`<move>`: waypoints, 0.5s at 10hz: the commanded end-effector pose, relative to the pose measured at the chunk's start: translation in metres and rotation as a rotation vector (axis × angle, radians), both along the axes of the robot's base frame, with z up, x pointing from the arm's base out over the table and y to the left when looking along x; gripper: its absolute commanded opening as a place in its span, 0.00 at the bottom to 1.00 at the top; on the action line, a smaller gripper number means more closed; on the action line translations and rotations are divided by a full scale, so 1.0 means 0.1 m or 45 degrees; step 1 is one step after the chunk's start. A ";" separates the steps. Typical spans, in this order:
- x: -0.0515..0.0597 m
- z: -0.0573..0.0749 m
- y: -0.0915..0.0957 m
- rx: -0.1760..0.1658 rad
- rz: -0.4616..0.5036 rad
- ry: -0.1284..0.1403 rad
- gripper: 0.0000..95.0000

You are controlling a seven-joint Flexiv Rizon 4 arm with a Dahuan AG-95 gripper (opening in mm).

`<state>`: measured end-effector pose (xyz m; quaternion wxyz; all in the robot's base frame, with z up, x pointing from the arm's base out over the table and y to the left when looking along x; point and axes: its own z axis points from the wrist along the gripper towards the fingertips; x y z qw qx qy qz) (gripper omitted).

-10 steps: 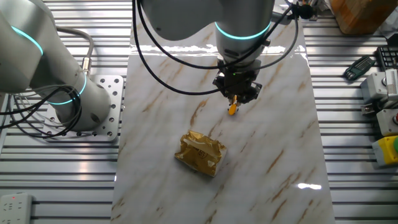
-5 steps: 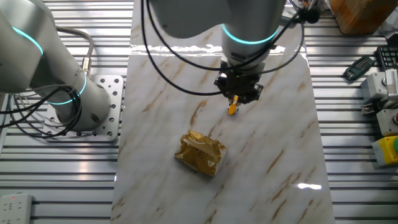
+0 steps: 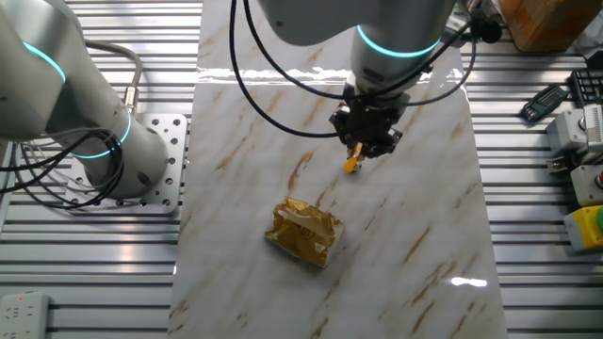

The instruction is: Attach the bubble ring to the ball

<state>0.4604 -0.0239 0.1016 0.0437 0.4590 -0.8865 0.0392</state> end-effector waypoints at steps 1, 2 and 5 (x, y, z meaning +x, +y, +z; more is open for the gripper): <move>0.00 0.00 -0.01 -0.027 -0.048 -0.013 0.00; 0.00 0.00 -0.01 -0.023 -0.053 -0.013 0.00; 0.00 0.00 -0.01 -0.021 -0.073 -0.017 0.00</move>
